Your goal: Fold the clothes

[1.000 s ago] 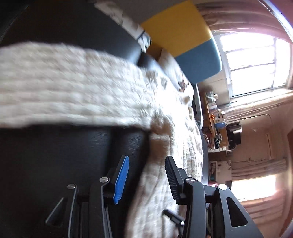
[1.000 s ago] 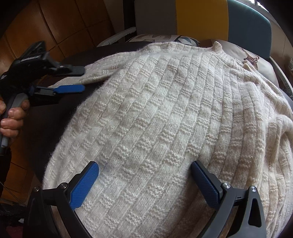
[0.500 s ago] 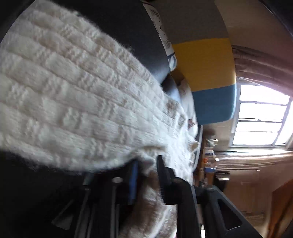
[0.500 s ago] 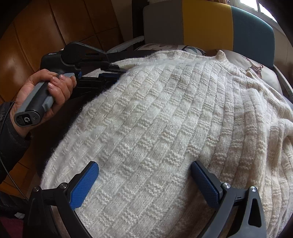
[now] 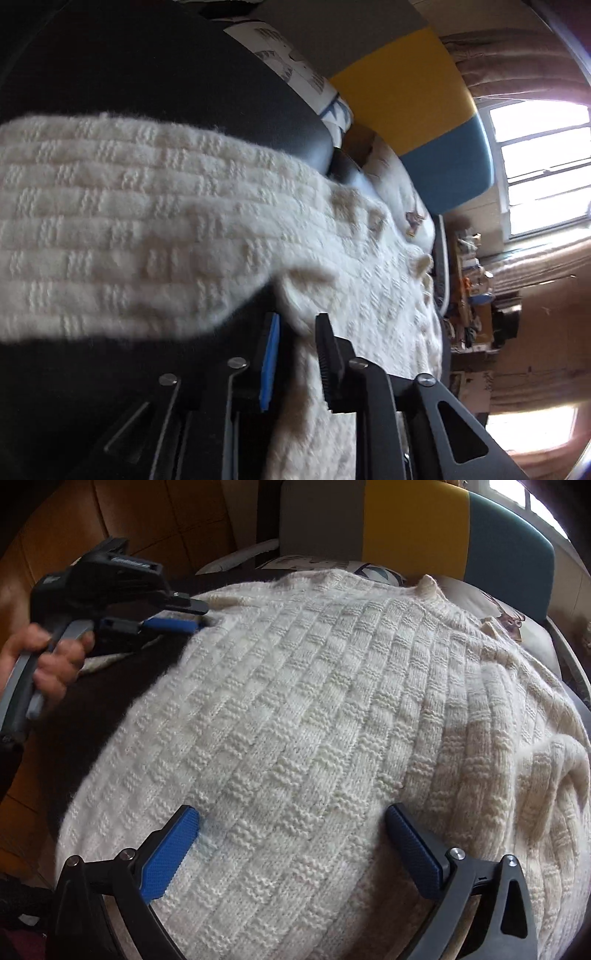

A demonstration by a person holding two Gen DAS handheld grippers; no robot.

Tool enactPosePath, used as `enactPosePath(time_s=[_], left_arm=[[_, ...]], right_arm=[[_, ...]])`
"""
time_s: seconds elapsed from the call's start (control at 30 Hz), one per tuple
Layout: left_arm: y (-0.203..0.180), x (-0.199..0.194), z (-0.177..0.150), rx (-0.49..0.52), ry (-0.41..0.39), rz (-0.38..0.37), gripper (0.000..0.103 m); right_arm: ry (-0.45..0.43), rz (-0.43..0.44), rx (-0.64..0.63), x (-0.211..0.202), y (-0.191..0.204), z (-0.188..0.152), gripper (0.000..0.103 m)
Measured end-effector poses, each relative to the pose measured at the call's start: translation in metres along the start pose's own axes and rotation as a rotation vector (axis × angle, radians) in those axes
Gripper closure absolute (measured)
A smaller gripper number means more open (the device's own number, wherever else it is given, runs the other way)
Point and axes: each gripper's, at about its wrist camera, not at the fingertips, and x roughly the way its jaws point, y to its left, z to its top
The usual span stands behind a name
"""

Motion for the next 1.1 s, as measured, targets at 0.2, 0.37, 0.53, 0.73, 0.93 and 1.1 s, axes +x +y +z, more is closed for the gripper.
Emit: enactPosePath(time_s=[0.2,0.37,0.53,0.73,0.93,1.1], left_arm=[[-0.02,-0.043,-0.085,0.118,-0.001,-0.123,0.069],[-0.053,-0.033,-0.149,0.266,0.099,-0.089,0.068],[-0.057,-0.026,-0.184,0.401,0.149,-0.007,0.059],[-0.048,-0.026,-0.19,0.516,0.165,0.057,0.062],[-0.034,-0.033,-0.17,0.395,0.22,0.066,0.083],[-0.062,-0.036,-0.169,0.46,0.197,0.08,0.063]], right_arm=[[-0.019,-0.002,0.006,-0.006,-0.004,-0.006,0.0],[-0.034,0.129,0.113,-0.058,-0.031,-0.01,0.001],[-0.034,0.33,0.211,-0.099,-0.067,-0.035,0.001],[0.07,0.219,0.288,-0.086,-0.087,-0.101,0.002],[0.015,0.231,0.282,-0.092,-0.083,-0.117,0.002],[-0.059,0.203,0.322,-0.118,-0.103,-0.097,0.003]])
